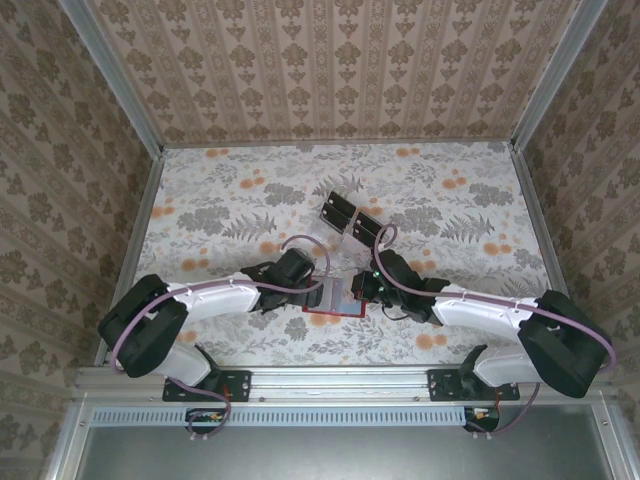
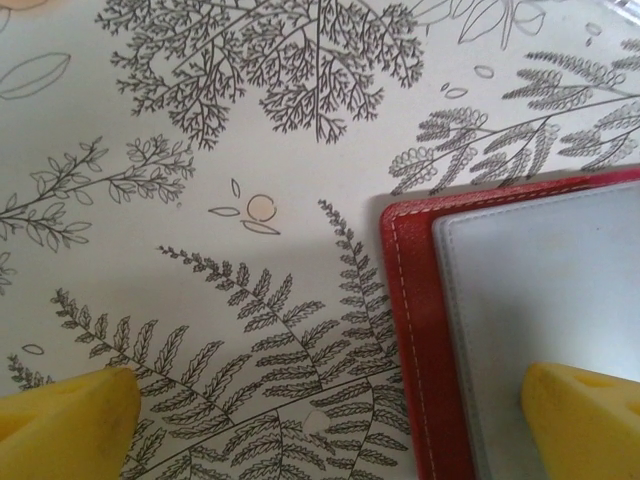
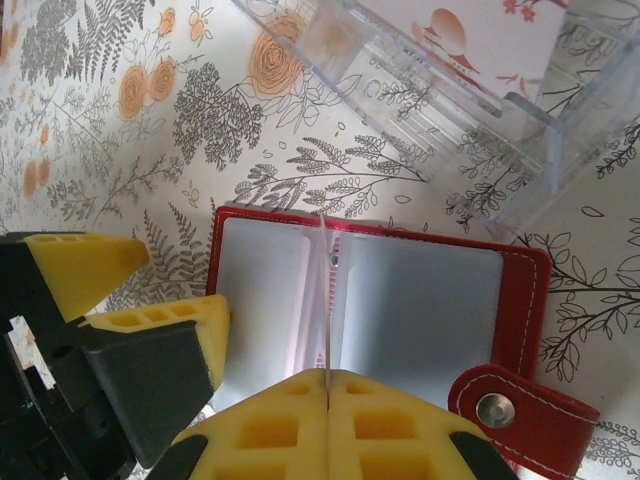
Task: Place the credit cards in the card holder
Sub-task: Insert the credit card into the card slot.
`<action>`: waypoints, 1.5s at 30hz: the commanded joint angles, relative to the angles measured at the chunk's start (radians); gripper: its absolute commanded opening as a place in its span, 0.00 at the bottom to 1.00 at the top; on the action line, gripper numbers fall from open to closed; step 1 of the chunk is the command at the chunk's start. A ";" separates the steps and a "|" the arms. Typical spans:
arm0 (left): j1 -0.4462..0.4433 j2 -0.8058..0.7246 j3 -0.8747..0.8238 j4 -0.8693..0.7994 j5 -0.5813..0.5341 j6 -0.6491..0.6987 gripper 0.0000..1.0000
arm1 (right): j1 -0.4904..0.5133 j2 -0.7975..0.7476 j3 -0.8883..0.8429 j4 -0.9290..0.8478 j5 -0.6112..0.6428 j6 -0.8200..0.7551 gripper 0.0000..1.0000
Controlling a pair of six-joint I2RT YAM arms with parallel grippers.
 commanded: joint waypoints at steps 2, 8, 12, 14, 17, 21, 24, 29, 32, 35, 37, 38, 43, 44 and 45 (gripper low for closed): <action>-0.009 0.004 -0.015 -0.049 -0.049 -0.001 1.00 | 0.011 -0.013 -0.023 0.106 0.031 0.032 0.00; -0.013 -0.007 -0.043 -0.059 -0.064 -0.033 1.00 | 0.024 0.022 -0.036 0.190 0.030 0.044 0.00; -0.014 -0.009 -0.054 -0.059 -0.068 -0.041 1.00 | 0.037 0.051 -0.052 0.265 0.037 0.052 0.00; -0.014 -0.010 -0.055 -0.059 -0.070 -0.042 1.00 | 0.045 0.066 -0.058 0.296 0.047 0.054 0.00; -0.013 -0.009 -0.059 -0.055 -0.070 -0.044 1.00 | 0.054 0.077 -0.070 0.331 0.071 0.057 0.00; -0.013 -0.006 -0.065 -0.051 -0.069 -0.045 1.00 | 0.062 0.079 -0.091 0.363 0.104 0.065 0.00; -0.013 -0.005 -0.068 -0.047 -0.068 -0.047 1.00 | 0.068 0.079 -0.099 0.372 0.121 0.069 0.00; -0.015 -0.001 -0.073 -0.041 -0.067 -0.050 1.00 | 0.078 0.122 -0.102 0.394 0.138 0.080 0.00; -0.016 -0.002 -0.074 -0.039 -0.067 -0.049 1.00 | 0.083 0.142 -0.101 0.410 0.139 0.087 0.00; -0.015 -0.002 -0.075 -0.039 -0.069 -0.050 1.00 | 0.089 0.154 -0.105 0.419 0.143 0.092 0.00; -0.015 -0.004 -0.077 -0.038 -0.069 -0.049 1.00 | 0.092 0.159 -0.108 0.421 0.146 0.098 0.00; -0.016 -0.003 -0.077 -0.039 -0.068 -0.050 1.00 | 0.093 0.161 -0.111 0.425 0.147 0.099 0.00; -0.015 -0.005 -0.079 -0.036 -0.069 -0.049 1.00 | 0.097 0.167 -0.122 0.432 0.151 0.112 0.00; -0.016 -0.004 -0.080 -0.036 -0.069 -0.050 1.00 | 0.098 0.168 -0.126 0.436 0.150 0.116 0.00; -0.015 -0.004 -0.080 -0.037 -0.070 -0.050 1.00 | 0.099 0.168 -0.128 0.439 0.150 0.121 0.00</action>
